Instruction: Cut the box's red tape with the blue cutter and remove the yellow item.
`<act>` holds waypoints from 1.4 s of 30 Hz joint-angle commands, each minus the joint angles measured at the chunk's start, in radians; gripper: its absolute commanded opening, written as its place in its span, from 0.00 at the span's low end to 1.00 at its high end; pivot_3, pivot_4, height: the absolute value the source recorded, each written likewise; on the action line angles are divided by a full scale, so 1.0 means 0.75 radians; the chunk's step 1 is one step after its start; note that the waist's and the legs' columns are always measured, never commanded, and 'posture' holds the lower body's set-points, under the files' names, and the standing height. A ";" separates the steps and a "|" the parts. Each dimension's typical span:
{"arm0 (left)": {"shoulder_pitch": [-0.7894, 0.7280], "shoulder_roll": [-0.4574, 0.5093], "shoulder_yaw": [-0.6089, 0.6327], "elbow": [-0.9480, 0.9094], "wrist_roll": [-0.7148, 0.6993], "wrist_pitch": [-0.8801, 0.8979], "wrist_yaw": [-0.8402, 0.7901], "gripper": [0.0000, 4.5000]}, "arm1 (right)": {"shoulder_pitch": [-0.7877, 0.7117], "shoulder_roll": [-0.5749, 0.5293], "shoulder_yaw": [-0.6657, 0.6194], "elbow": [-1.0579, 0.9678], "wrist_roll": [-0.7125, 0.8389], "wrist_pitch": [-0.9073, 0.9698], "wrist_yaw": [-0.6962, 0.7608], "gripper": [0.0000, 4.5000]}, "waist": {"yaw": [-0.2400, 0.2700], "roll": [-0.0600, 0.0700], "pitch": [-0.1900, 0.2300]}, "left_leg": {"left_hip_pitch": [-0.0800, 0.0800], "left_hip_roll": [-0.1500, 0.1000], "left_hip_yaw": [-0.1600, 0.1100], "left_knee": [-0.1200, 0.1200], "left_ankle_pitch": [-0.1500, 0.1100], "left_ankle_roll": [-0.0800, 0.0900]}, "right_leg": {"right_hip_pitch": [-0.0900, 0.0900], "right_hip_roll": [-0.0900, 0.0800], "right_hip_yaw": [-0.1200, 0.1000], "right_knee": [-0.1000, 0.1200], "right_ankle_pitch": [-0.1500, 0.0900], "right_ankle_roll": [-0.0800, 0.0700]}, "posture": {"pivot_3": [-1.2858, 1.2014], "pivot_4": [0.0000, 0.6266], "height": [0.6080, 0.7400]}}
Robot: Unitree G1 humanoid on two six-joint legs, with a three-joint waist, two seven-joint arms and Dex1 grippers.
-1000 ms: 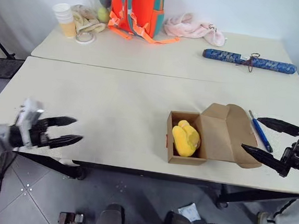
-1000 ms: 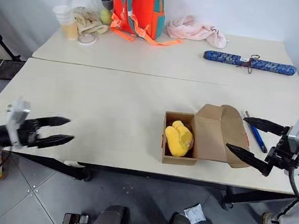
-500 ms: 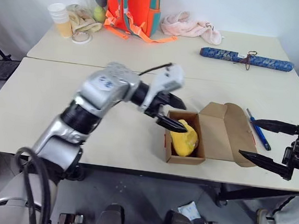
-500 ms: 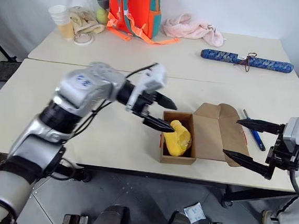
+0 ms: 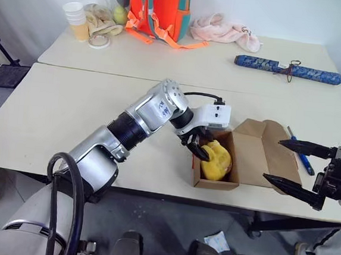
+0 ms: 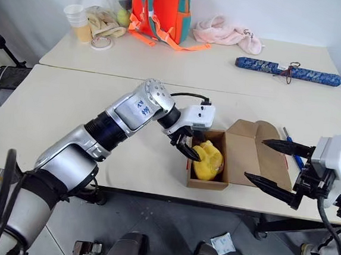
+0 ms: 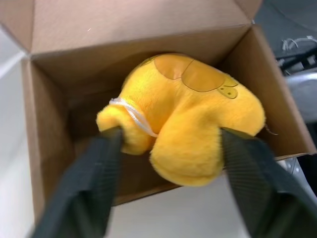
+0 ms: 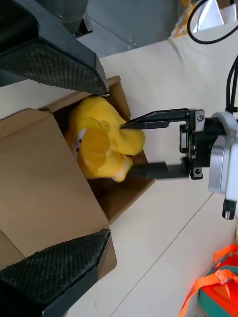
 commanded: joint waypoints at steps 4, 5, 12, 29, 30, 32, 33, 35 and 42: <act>-0.035 -0.030 0.076 0.073 0.028 -0.086 -0.034 0.20 | 0.003 0.016 -0.033 -0.034 0.016 -0.013 -0.013 1.00 | -0.002 0.000 0.000 | 0.000 0.000 0.000 0.000 0.000 0.000 | 0.000 0.000 0.000 0.000 0.000 0.000 | 0.52 0.24 1.00; -0.047 -0.036 0.109 0.110 0.018 -0.103 -0.024 0.13 | 0.008 0.018 -0.037 -0.028 0.019 -0.010 -0.010 1.00 | -0.002 0.000 0.000 | 0.000 0.000 0.000 0.000 0.000 0.000 | 0.000 0.000 0.000 0.000 0.000 0.000 | 0.52 0.24 1.00; -0.089 -0.154 0.561 0.273 -0.273 -0.118 0.021 0.01 | 0.033 0.052 -0.048 -0.016 0.028 -0.012 -0.022 1.00 | -0.003 -0.001 0.000 | 0.000 0.000 0.000 0.000 0.000 0.000 | 0.000 0.000 0.000 0.000 0.000 0.000 | 0.52 0.24 1.00; 0.222 0.165 0.527 -0.132 -0.244 -0.064 -0.093 0.18 | -0.101 0.063 0.086 0.068 0.009 -0.038 -0.008 1.00 | 0.015 -0.005 0.003 | -0.003 0.000 -0.001 0.006 -0.001 0.001 | 0.002 -0.001 0.000 0.003 0.001 0.002 | 0.52 0.24 1.00; 0.211 0.154 0.495 -0.177 -0.244 -0.027 -0.100 0.25 | -0.110 0.052 0.084 0.078 0.010 -0.036 0.002 1.00 | 0.021 -0.005 0.003 | -0.003 -0.001 -0.001 0.008 -0.001 0.002 | 0.002 -0.001 0.001 0.002 0.001 0.002 | 0.52 0.24 1.00; 0.188 0.141 0.434 -0.227 -0.221 0.049 -0.086 0.37 | -0.119 0.038 0.082 0.089 0.009 -0.036 0.020 1.00 | 0.025 -0.005 0.003 | -0.003 0.000 -0.001 0.009 -0.002 0.002 | 0.002 -0.001 0.001 0.002 0.001 0.002 | 0.52 0.24 1.00; 0.176 0.143 0.383 -0.242 -0.194 0.072 -0.096 0.44 | -0.117 0.030 0.081 0.088 0.008 -0.036 0.030 1.00 | 0.023 -0.004 0.003 | -0.003 0.000 -0.001 0.009 -0.002 0.002 | 0.002 -0.001 0.000 0.002 0.001 0.002 | 0.52 0.24 1.00; 0.133 0.096 0.304 -0.202 -0.114 0.038 -0.044 0.49 | -0.113 0.018 0.078 0.082 0.011 -0.031 0.044 1.00 | 0.020 -0.003 0.002 | -0.002 0.000 0.000 0.007 -0.002 0.002 | 0.002 0.000 0.001 0.003 0.001 0.002 | 0.52 0.24 1.00; 0.012 -0.025 0.159 0.041 0.066 -0.098 0.015 0.49 | -0.106 0.023 0.064 0.044 0.025 -0.016 0.030 1.00 | 0.007 -0.003 0.002 | -0.001 0.000 0.000 0.006 -0.002 0.002 | 0.001 0.000 0.000 0.003 0.001 0.002 | 0.52 0.24 1.00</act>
